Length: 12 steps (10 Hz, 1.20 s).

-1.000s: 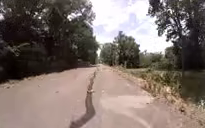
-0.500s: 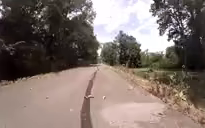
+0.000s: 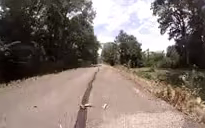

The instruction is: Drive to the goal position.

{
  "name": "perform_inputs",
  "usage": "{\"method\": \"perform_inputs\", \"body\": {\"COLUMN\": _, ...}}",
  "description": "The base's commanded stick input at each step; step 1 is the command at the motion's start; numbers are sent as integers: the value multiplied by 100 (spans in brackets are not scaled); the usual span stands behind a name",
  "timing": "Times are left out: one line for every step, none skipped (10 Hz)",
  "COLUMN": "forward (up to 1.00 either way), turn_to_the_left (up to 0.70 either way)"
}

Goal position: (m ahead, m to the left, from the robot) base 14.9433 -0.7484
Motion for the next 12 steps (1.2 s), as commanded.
{"method": "perform_inputs", "body": {"forward": 70, "turn_to_the_left": 0}}
{"method": "perform_inputs", "body": {"forward": 70, "turn_to_the_left": 0}}
{"method": "perform_inputs", "body": {"forward": 70, "turn_to_the_left": 0}}
{"method": "perform_inputs", "body": {"forward": 70, "turn_to_the_left": 0}}
{"method": "perform_inputs", "body": {"forward": 70, "turn_to_the_left": 0}}
{"method": "perform_inputs", "body": {"forward": 70, "turn_to_the_left": -10}}
{"method": "perform_inputs", "body": {"forward": 70, "turn_to_the_left": -31}}
{"method": "perform_inputs", "body": {"forward": 70, "turn_to_the_left": -8}}
{"method": "perform_inputs", "body": {"forward": 70, "turn_to_the_left": 0}}
{"method": "perform_inputs", "body": {"forward": 70, "turn_to_the_left": 0}}
{"method": "perform_inputs", "body": {"forward": 70, "turn_to_the_left": 0}}
{"method": "perform_inputs", "body": {"forward": 70, "turn_to_the_left": 0}}
